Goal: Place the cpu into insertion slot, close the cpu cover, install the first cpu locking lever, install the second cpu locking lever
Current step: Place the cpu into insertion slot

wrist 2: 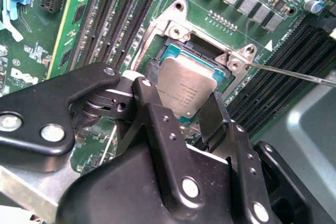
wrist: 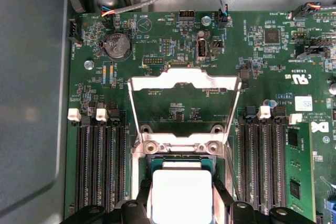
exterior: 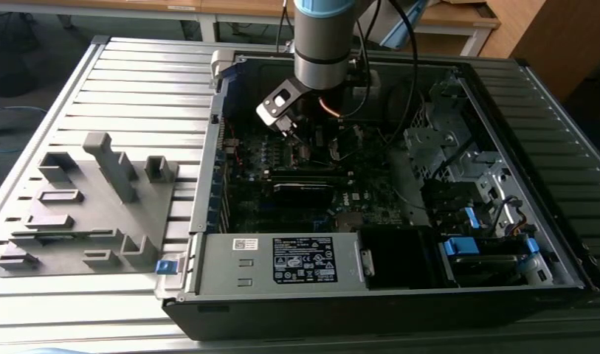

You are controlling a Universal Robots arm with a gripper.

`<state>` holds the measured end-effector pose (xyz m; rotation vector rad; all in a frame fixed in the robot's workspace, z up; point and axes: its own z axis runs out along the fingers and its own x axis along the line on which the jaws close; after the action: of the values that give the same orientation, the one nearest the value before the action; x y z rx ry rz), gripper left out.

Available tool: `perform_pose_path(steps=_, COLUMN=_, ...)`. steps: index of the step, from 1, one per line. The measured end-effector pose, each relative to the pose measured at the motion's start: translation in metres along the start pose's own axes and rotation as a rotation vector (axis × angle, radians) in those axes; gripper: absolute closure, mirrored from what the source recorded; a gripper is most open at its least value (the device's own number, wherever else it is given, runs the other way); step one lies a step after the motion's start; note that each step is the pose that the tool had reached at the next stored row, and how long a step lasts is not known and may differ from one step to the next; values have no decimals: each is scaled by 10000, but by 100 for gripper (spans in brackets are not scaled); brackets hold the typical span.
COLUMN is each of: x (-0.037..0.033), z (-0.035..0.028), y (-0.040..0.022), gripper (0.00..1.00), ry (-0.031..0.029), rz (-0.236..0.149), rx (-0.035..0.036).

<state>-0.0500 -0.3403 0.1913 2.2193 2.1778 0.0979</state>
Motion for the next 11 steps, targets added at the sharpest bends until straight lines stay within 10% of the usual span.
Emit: perform_pose_path(steps=11, x=0, z=-8, y=0, gripper=39, ry=0, rz=0, rx=0)
